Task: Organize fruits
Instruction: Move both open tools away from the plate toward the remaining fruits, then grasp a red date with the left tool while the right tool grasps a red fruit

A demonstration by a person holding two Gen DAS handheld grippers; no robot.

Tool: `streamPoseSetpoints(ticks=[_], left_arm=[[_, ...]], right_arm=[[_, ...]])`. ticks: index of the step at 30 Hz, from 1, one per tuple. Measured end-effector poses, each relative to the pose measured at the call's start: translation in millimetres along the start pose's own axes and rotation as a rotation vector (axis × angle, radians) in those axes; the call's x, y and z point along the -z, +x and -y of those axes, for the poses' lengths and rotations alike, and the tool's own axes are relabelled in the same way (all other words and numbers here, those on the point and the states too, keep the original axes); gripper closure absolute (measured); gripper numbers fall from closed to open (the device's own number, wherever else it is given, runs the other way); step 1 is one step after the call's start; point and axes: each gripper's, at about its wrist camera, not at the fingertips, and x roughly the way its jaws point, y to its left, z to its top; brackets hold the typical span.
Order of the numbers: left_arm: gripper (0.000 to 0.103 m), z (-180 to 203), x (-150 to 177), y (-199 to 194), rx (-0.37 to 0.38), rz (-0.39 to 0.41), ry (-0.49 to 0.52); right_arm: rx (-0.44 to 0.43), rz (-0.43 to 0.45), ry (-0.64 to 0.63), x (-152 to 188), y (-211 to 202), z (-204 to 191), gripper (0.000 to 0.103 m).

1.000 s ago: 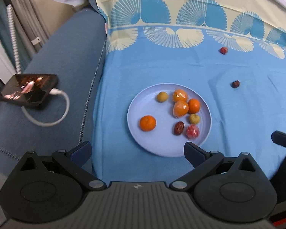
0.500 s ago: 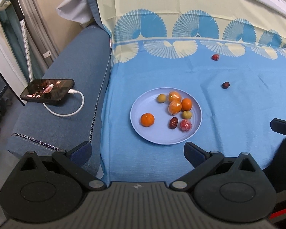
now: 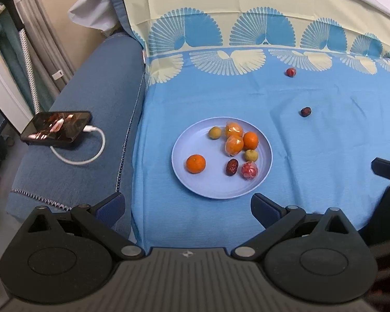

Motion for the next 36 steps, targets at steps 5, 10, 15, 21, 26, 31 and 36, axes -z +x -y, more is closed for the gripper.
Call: streamPoseSetpoints(ticks=[5,10,15,21,26,31,36], left_arm=[[0.0,16,-22,15,0.024,0.012,0.021],[0.0,55,-54,43,0.122,0.025,0.085],[0.0,114,-95,88,0.249,0.051,0.188],[0.0,194,-131,163,0.352,0.046,0.349],[0.0,235,-145,234,0.365,0.01,0.418],[0.0,248,-146,276,0.39,-0.021,0.454],[0.0,249,-146,295,0.422,-0.039,0.44]], right_arm=[[0.127,0.013,0.075,-6,23,49,0.001],[0.226,0.033,0.125,-22,46,131,0.001],[0.273,0.029,0.056,-37,92,215,0.001],[0.227,-0.09,0.037,-58,191,306,0.001],[0.096,-0.133,0.061,-72,282,330,0.001],[0.029,-0.077,-0.017,-90,346,317,0.001],[0.04,-0.012,-0.078,-88,385,316,0.001]])
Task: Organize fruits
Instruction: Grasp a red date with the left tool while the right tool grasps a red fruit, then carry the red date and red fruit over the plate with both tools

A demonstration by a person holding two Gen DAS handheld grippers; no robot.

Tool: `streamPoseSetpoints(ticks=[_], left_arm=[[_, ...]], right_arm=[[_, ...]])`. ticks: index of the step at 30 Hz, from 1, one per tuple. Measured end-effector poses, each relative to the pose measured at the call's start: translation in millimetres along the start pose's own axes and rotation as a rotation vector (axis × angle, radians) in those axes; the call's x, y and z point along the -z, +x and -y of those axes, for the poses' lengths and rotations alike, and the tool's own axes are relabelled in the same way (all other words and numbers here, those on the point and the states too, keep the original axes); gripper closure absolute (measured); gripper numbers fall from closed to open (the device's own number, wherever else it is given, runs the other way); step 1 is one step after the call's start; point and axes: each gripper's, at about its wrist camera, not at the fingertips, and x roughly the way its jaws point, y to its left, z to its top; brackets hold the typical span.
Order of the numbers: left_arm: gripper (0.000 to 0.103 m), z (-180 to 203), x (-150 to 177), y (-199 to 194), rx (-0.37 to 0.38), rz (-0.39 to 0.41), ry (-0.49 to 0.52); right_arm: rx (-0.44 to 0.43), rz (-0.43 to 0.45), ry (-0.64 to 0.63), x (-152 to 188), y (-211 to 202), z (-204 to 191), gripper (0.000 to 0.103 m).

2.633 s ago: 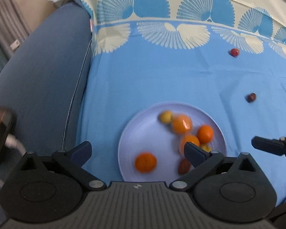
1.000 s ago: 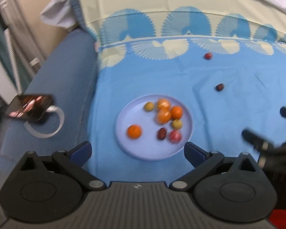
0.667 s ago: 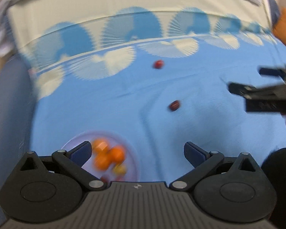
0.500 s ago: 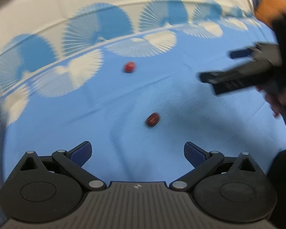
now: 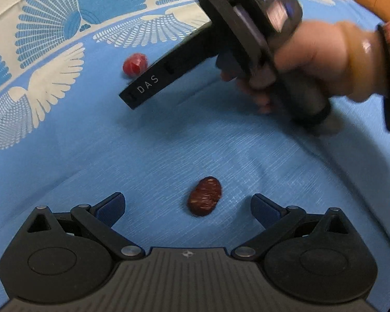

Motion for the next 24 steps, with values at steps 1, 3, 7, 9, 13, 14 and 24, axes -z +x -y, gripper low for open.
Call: streamPoseSetpoints(ticks=[1,3,7,9,13,14,24], left_arm=[[0.0,-3,1,1,0.011,0.0,-0.009],[0.0,-8,2,2,0.026,-0.01,-0.033],[0.041,-10,-2,-10,0.013,0.008,-0.057],[0.075,-11,-3,-18,0.077,0.003,-0.069],[0.076,-16,-2,-42,0.073,0.039,-0.091],[0.076,-18,-1,-52,0.071,0.056,-0.098],[0.076,-27,34,-168,-0.007,0.15,-0.198]], right_arm=[[-0.003,0.004,0.0,1,0,0,0.001],[-0.004,0.008,0.01,1,-2,1,0.001],[-0.037,0.042,0.005,-2,-6,-1,0.061],[-0.036,0.023,0.034,-8,-7,1,0.077],[0.047,-0.013,0.113,-5,-26,13,0.077],[0.064,-0.014,0.138,-1,-36,19,0.077],[0.183,0.081,0.178,28,-204,1,0.077]])
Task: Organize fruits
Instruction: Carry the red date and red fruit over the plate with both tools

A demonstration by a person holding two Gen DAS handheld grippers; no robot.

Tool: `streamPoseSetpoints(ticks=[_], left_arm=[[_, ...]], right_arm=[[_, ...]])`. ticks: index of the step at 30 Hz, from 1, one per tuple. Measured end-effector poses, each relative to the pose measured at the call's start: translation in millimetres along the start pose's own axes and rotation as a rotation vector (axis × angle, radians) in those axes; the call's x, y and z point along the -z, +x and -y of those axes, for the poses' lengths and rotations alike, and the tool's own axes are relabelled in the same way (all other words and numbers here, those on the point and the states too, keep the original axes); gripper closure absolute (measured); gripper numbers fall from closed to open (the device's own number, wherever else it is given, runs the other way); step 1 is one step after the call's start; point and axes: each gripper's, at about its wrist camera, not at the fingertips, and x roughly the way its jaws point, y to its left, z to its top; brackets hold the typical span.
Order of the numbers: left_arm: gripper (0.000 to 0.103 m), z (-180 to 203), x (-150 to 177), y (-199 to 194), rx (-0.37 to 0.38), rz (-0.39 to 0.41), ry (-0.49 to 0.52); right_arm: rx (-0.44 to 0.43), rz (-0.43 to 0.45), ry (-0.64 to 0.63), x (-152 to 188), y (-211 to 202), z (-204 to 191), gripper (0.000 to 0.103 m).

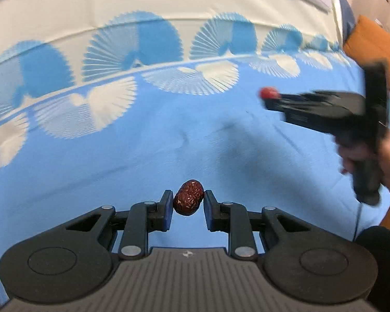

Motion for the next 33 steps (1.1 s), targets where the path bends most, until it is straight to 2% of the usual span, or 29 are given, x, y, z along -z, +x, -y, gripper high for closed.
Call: streamPoseSetpoints(ticks=[6,11,16,23,33], left_arm=[[0.076,-12,36,-96,-0.139,0.037,-0.063],[0.076,-26,78,-163,-0.199,0.005,-0.156],[0.076,-33,122,-205,-0.233,0.003,-0.218],[0.076,-32,168,-246,-0.258,0.024,-0.266],[0.076,-39,182,-269,-0.276,0.072,-0.293]], right_arm=[[-0.031,0.098,0.054,3,-110,-41,0.077],[-0.167,0.115,0.074,15,-185,-91,0.076],[-0.281,0.098,0.067,31,-238,-138,0.076],[-0.355,0.067,0.014,52,-286,-185,0.076],[-0.363,0.035,-0.08,60,-305,-227,0.076]])
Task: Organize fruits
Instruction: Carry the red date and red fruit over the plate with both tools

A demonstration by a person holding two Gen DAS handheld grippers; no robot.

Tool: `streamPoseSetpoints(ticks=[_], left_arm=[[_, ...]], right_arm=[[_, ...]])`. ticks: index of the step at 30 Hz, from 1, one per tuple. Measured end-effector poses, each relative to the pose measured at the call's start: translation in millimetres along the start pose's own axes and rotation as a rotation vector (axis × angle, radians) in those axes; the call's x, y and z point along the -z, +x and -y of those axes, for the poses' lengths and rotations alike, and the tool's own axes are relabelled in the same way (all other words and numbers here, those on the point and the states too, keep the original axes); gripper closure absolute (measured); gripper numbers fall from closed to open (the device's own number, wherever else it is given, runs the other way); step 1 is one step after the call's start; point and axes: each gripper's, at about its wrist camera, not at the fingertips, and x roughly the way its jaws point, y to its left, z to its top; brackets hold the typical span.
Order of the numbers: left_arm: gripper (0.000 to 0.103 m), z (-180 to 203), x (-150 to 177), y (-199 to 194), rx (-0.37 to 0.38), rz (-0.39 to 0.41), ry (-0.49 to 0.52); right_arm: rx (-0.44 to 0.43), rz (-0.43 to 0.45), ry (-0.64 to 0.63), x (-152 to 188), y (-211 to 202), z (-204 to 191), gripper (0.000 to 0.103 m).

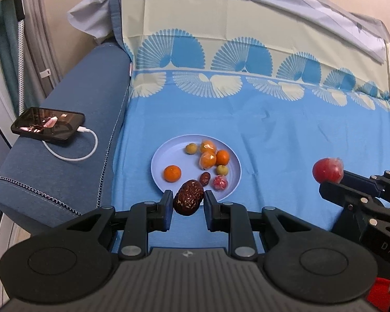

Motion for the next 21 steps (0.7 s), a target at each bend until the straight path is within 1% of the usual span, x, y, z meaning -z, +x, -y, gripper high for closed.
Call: streamPoseSetpoints(ticks=[5,11,15,21], left_arm=[[0.076,-7,-4,7,-0.007,-0.001,-0.011],[0.076,-19,-20,28,0.0,-0.008,-0.047],[0.076,-23,-33,51,0.004,-0.019,-0.06],[0.076,-28,-51,97,0.004,-0.061,-0.071]], right_arm=[[0.004,-0.03,-0.012,-2,10,-3,0.076],[0.013,-0.078,-0.026,-9,38,-1,0.076],[0.017,-0.113,-0.034,-13,66,-1,0.076],[0.009,-0.166,-0.036,-16,111,4,0.076]])
